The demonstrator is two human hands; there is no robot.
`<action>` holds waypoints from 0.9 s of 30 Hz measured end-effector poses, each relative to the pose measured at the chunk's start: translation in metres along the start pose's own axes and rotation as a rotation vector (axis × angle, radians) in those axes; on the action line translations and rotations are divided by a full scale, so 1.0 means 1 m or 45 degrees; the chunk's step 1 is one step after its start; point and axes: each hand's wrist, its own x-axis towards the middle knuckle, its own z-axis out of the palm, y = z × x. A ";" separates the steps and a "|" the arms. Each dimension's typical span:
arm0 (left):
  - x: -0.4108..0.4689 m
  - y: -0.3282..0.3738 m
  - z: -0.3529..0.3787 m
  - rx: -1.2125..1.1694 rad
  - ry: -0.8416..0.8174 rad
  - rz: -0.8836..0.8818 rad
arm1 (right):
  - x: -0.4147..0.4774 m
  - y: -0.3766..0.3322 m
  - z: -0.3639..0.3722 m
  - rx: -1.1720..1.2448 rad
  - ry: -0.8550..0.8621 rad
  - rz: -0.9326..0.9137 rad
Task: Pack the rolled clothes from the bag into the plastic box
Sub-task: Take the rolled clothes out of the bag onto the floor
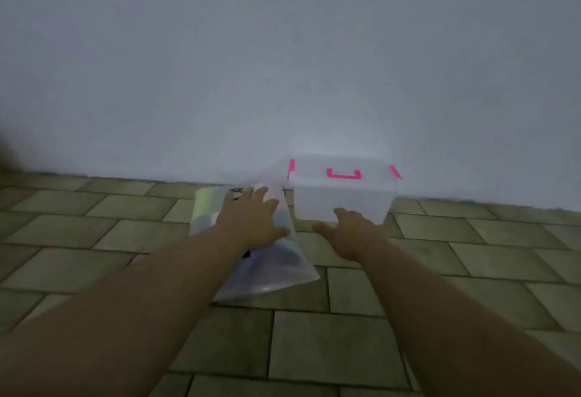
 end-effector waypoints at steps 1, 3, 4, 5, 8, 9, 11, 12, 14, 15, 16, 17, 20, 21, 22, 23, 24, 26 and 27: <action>-0.009 -0.004 0.009 0.030 -0.013 0.004 | -0.006 0.001 0.014 0.020 -0.016 0.029; -0.023 -0.013 0.030 0.078 0.026 0.005 | -0.017 0.000 0.042 0.165 -0.047 0.119; -0.030 -0.019 0.043 0.103 0.053 -0.001 | -0.027 0.000 0.056 0.256 -0.089 0.183; -0.034 -0.024 0.050 0.096 0.033 -0.012 | -0.033 -0.005 0.067 0.345 -0.130 0.230; -0.035 -0.034 0.054 0.046 -0.107 -0.014 | -0.034 -0.021 0.085 0.657 -0.074 0.335; -0.035 -0.035 0.053 0.015 -0.142 -0.019 | -0.033 -0.024 0.086 0.735 -0.049 0.381; -0.036 -0.033 0.051 -0.031 -0.190 -0.027 | -0.032 -0.024 0.084 0.821 -0.072 0.413; -0.037 -0.031 0.049 -0.039 -0.209 -0.027 | -0.033 -0.021 0.080 0.868 -0.118 0.403; -0.040 -0.023 0.046 -0.029 -0.238 -0.030 | -0.035 -0.009 0.070 0.971 -0.223 0.409; -0.043 -0.016 0.044 -0.016 -0.249 -0.041 | -0.036 -0.002 0.064 1.020 -0.288 0.427; -0.047 -0.006 0.043 -0.010 -0.272 -0.057 | -0.036 0.006 0.058 1.046 -0.322 0.452; -0.049 0.004 0.043 -0.001 -0.288 -0.065 | -0.034 0.015 0.054 1.064 -0.301 0.478; -0.050 0.032 0.039 0.011 -0.260 0.031 | -0.025 0.045 0.045 1.186 0.074 0.658; -0.046 0.037 0.038 0.027 -0.209 0.100 | -0.027 0.049 0.042 1.335 0.171 0.739; -0.042 0.040 0.037 0.041 -0.150 0.163 | -0.033 0.048 0.041 1.489 0.171 0.777; -0.036 0.040 0.037 0.034 -0.123 0.202 | -0.042 0.044 0.042 1.592 0.085 0.770; -0.030 0.038 0.038 0.005 -0.152 0.209 | -0.053 0.036 0.046 1.605 -0.069 0.736; -0.018 0.032 0.043 -0.073 -0.307 0.157 | -0.076 0.016 0.058 1.503 -0.408 0.643; -0.014 0.031 0.046 -0.086 -0.354 0.131 | -0.086 0.003 0.064 1.447 -0.557 0.601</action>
